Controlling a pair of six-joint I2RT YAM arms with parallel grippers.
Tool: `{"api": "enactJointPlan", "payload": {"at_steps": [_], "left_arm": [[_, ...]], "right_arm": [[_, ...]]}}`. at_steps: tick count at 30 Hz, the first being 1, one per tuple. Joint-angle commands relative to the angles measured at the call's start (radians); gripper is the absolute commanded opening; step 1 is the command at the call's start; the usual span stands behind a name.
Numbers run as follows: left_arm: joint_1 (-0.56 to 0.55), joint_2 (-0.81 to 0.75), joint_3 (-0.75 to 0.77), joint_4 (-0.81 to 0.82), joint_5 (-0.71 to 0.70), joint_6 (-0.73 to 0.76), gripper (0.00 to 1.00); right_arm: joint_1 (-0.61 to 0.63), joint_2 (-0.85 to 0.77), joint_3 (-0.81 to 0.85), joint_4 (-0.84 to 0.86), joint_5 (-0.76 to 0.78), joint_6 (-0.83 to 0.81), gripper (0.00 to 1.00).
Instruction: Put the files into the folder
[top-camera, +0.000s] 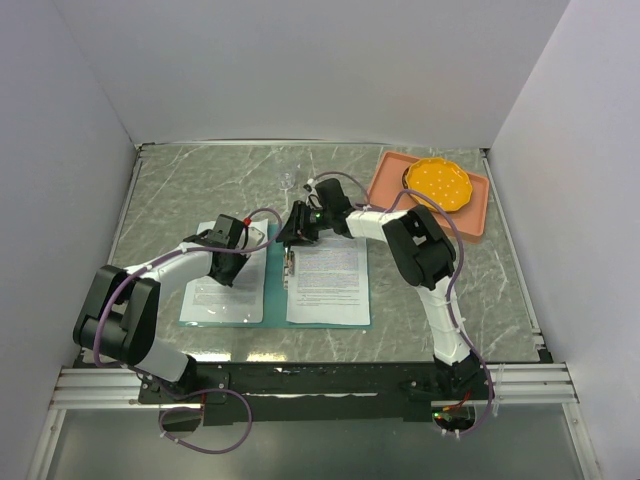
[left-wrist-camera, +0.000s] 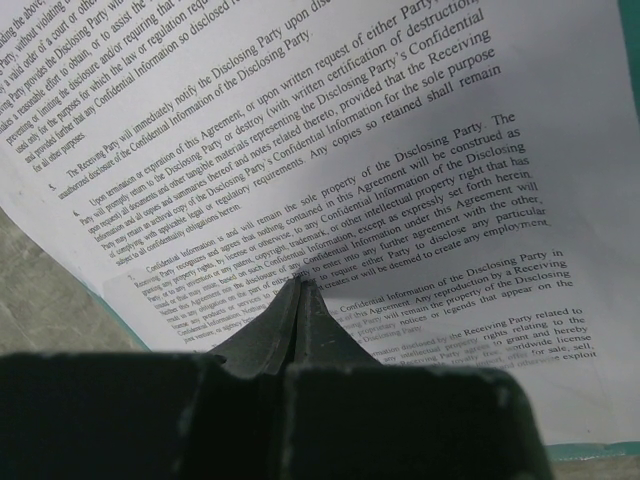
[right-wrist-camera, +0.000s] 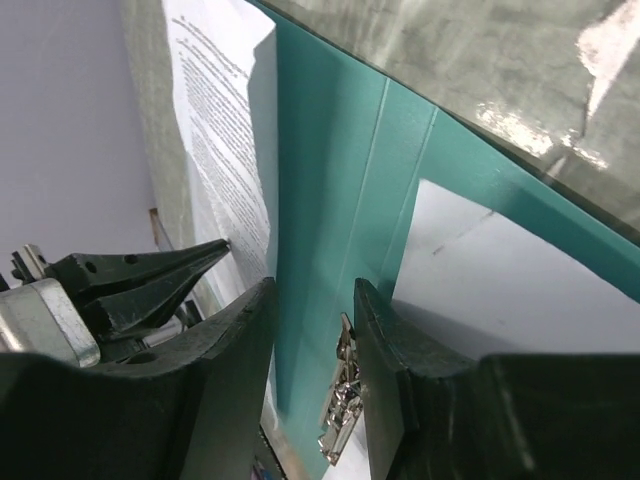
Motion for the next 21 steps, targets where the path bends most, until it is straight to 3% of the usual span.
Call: {"api": "enactJointPlan", "payload": {"at_steps": [1,21], "left_arm": [[0.004,-0.03,-0.003,0.028,0.016,0.019,0.01],[0.014,-0.047,-0.013,0.033,0.015,0.025,0.01]], "right_arm": [[0.007,-0.031,-0.022,0.107,-0.029,0.048,0.44],[0.008,-0.087,-0.117,0.25,-0.072,0.131,0.4]]}}
